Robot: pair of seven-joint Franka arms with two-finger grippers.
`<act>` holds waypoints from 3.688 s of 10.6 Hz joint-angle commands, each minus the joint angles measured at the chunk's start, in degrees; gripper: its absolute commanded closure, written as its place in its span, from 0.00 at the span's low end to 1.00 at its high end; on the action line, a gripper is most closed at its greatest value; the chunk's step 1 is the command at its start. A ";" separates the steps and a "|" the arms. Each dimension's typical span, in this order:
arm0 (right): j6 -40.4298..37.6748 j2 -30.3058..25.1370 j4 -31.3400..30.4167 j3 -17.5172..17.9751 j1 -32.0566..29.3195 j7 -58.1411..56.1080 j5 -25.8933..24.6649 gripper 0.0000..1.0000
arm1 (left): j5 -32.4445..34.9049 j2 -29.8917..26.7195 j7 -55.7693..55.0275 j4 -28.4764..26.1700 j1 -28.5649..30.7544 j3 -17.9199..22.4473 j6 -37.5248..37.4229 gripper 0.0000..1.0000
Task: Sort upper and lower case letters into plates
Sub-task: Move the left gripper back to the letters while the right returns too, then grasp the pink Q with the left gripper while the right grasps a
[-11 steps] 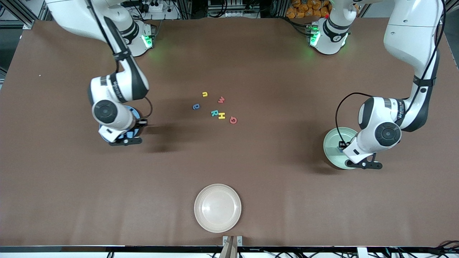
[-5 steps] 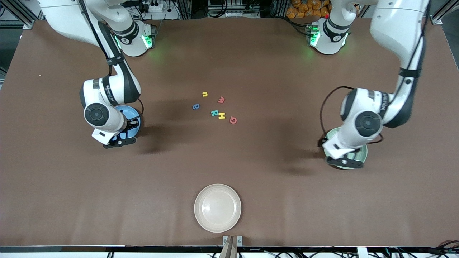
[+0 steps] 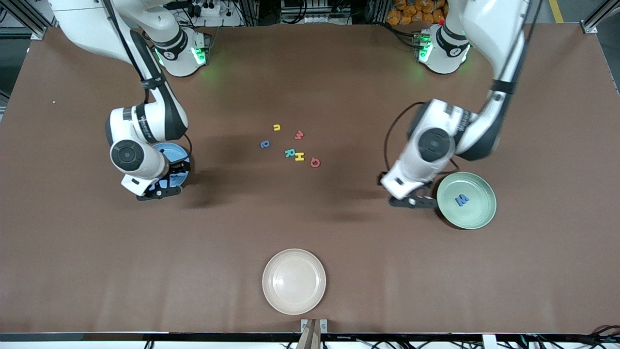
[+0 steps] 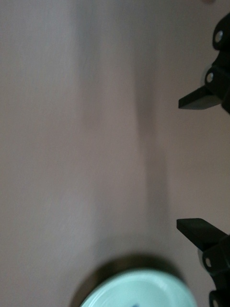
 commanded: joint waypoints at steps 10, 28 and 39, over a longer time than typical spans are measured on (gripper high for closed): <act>16.49 -5.66 -14.21 0.67 24.41 32.47 8.35 0.00 | -11.96 7.48 -39.16 6.95 -19.78 7.14 -0.14 0.00; 27.74 2.07 -12.19 3.66 30.13 35.90 14.94 0.14 | -14.61 20.67 -58.32 14.52 -27.43 9.25 10.12 0.00; 27.13 2.25 -12.10 3.57 29.78 35.46 14.94 0.84 | -13.57 20.23 -58.60 11.88 -27.08 7.14 11.38 0.04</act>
